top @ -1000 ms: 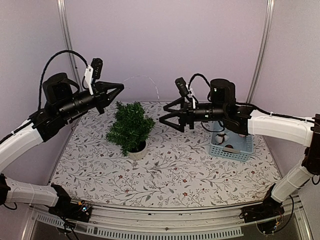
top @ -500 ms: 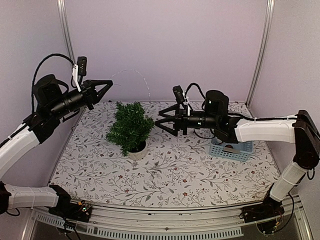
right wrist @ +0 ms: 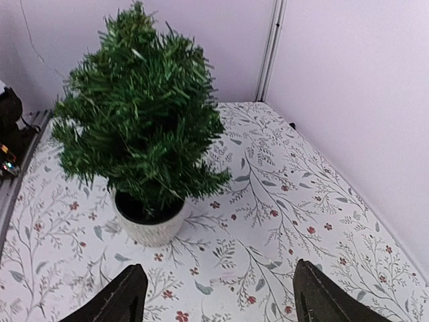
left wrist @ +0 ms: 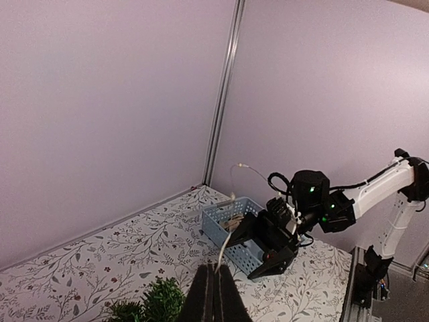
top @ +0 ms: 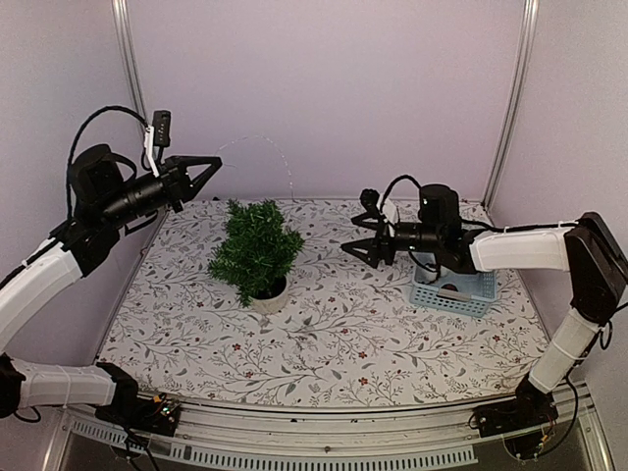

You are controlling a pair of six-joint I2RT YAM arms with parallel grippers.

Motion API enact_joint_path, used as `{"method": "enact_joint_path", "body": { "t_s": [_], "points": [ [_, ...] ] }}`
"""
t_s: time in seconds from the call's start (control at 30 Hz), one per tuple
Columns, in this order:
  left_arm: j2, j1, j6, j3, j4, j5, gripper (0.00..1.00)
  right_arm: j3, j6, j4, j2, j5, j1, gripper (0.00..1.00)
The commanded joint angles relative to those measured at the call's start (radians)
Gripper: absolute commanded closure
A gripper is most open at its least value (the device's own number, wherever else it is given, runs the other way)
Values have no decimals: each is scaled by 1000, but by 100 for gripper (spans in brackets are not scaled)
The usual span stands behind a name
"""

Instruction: Decorate the small christmas tree

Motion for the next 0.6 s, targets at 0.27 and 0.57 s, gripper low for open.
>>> {"method": "enact_joint_path", "body": {
  "t_s": [0.27,0.57],
  "points": [
    [41,24,-33,24,54,36,100,191,-314,-103,253,-1,1,30],
    [55,31,-37,22,61,41,100,337,-385,-137,360,20,36,39]
  ]
}}
